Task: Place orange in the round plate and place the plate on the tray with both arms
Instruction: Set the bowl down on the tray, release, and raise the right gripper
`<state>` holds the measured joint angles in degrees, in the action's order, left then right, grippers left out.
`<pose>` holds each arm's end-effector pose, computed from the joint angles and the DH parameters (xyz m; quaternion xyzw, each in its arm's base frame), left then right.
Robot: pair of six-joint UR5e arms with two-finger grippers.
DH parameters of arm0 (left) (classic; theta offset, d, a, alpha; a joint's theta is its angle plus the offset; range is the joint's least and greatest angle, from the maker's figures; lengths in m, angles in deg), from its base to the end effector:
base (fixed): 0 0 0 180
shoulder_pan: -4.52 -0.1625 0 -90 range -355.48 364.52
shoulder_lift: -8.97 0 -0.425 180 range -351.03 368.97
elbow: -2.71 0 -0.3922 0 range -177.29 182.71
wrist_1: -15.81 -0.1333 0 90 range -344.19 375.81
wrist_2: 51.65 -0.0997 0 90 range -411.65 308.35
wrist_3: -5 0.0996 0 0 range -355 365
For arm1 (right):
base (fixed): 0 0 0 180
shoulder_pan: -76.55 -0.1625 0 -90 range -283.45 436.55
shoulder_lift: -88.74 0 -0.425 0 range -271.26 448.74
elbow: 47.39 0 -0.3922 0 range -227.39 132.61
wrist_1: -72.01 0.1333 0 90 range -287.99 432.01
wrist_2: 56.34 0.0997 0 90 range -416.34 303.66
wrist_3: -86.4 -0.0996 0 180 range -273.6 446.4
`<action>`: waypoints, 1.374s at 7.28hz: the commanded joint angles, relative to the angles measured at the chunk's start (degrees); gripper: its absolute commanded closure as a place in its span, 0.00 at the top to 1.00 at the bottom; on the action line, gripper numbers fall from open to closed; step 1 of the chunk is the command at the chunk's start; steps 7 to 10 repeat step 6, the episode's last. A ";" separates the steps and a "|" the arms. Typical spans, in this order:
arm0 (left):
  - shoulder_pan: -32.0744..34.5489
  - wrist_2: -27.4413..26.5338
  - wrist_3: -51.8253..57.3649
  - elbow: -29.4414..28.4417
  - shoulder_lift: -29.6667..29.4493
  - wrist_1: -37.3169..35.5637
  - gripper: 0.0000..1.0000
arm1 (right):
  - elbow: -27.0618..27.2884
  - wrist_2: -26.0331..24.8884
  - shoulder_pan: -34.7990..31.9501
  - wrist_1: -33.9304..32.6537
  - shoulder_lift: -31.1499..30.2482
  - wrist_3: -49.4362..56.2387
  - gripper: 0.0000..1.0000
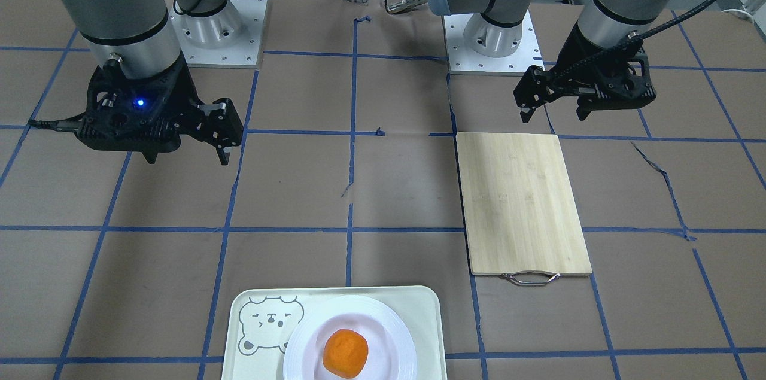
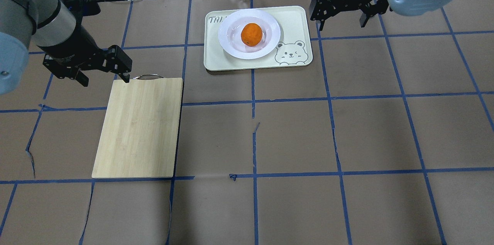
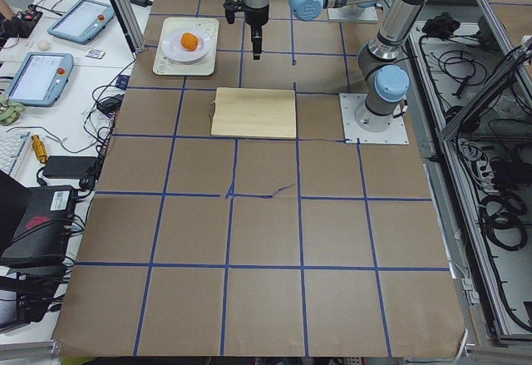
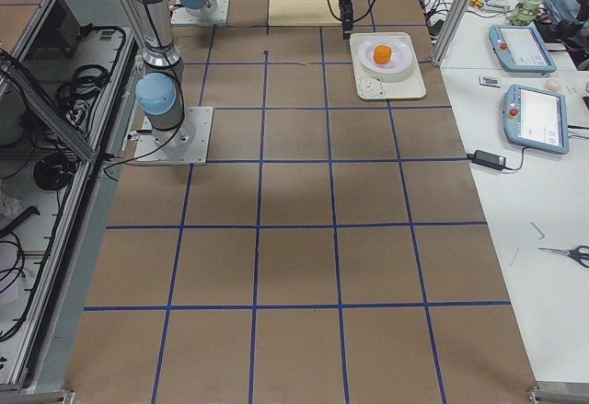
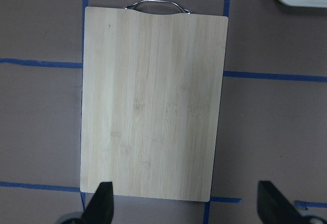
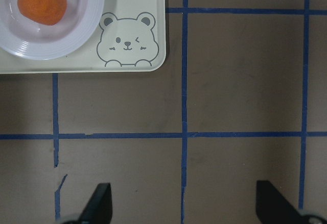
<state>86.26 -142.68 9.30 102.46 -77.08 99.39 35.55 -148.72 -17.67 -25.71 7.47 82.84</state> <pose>-0.0638 -0.4758 0.4484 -0.0346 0.9993 -0.0044 0.0095 0.1705 -0.5551 0.4827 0.0047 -0.9984 0.0540 0.0171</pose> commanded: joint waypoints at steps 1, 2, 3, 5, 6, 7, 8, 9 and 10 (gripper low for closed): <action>0.00 -0.02 0.00 0.00 0.00 0.01 1.00 | 0.11 0.71 0.62 1.39 -1.25 -0.04 1.00; 0.09 0.06 0.00 0.00 0.00 0.01 1.00 | 0.20 0.88 0.71 1.39 -1.26 -0.04 1.00; 0.00 -0.02 0.00 0.00 0.00 0.01 1.00 | 0.90 0.88 0.79 1.57 -1.61 -0.04 1.00; 0.00 -0.02 0.00 0.09 0.00 0.01 1.00 | 1.34 0.88 0.88 1.39 -1.70 -0.13 1.00; 0.00 -0.02 0.00 0.09 0.00 0.01 1.00 | 2.13 1.06 0.80 1.31 -1.78 -0.21 1.00; 0.00 -0.02 0.00 0.09 0.00 0.01 1.00 | 2.13 1.06 0.80 1.31 -1.78 -0.21 1.00; 0.00 -0.02 0.00 0.09 0.00 0.01 1.00 | 2.13 1.06 0.80 1.31 -1.78 -0.21 1.00; 0.00 -0.02 0.00 0.09 0.00 0.01 1.00 | 2.13 1.06 0.80 1.31 -1.78 -0.21 1.00; 0.00 -0.02 0.00 0.09 0.00 0.01 1.00 | 2.13 1.06 0.80 1.31 -1.78 -0.21 1.00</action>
